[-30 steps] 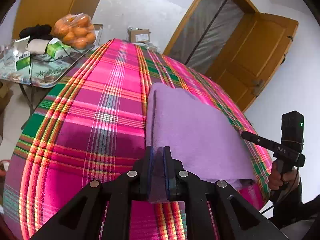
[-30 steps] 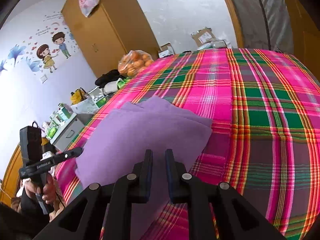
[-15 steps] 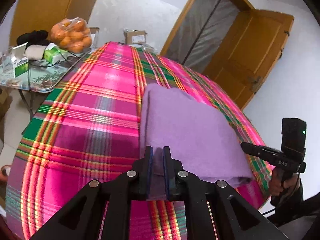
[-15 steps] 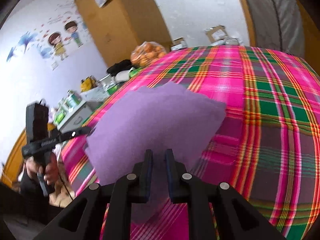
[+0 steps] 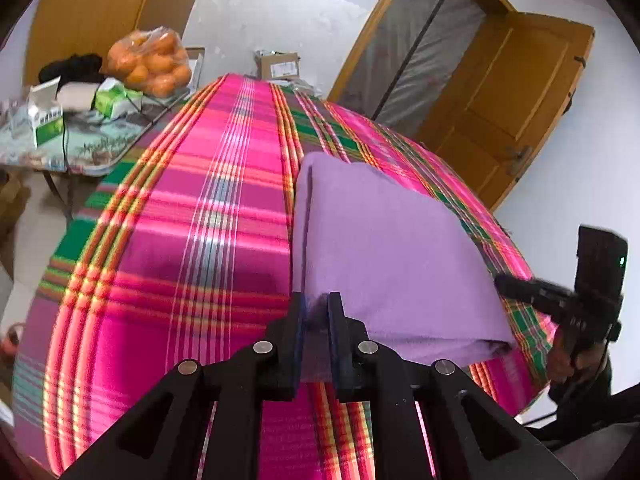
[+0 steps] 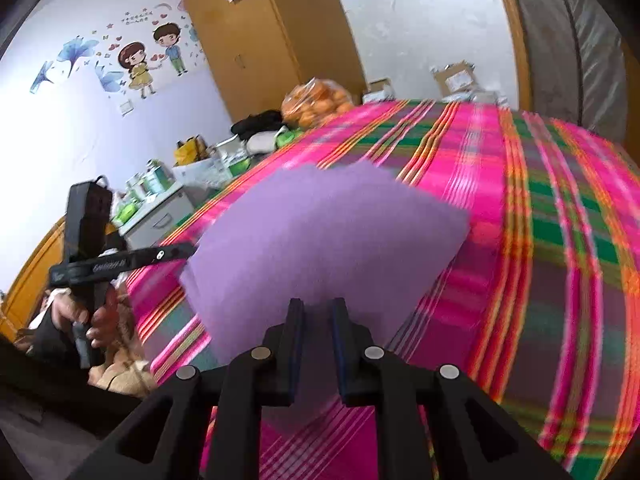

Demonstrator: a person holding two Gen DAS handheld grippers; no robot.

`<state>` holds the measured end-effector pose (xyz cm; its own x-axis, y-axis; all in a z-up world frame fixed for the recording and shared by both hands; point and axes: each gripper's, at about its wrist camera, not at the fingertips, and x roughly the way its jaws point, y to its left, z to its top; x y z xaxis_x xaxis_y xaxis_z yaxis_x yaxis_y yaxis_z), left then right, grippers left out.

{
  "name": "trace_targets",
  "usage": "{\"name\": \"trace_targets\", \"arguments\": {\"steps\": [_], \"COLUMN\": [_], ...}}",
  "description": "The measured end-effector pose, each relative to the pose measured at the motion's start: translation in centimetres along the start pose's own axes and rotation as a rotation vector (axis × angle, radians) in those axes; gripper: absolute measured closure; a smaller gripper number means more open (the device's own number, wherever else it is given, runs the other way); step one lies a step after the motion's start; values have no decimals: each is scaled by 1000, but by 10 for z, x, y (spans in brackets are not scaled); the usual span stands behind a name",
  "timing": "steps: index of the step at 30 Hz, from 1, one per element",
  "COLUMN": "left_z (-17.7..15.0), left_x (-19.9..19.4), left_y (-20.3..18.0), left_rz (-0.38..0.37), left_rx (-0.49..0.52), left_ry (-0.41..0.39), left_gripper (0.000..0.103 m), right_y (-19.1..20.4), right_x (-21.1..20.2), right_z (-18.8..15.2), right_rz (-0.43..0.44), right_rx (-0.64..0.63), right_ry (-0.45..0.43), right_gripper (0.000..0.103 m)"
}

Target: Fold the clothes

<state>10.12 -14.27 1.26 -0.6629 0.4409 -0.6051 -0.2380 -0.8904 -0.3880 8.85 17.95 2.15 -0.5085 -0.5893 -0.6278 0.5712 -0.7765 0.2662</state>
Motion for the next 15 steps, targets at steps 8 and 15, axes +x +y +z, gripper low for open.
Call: {"name": "trace_targets", "arguments": {"steps": [8, 15], "left_z": [47, 83], "left_x": [21, 71], "left_y": [-23, -37], "left_rz": [35, 96], "left_rx": [69, 106], "left_ry": [-36, 35], "left_gripper": [93, 93], "right_y": [-18, -19], "right_x": [34, 77], "right_z": [50, 77], "right_rz": [-57, -76], "right_rx": [74, 101], "right_ry": [-24, 26], "right_gripper": [88, 88]}}
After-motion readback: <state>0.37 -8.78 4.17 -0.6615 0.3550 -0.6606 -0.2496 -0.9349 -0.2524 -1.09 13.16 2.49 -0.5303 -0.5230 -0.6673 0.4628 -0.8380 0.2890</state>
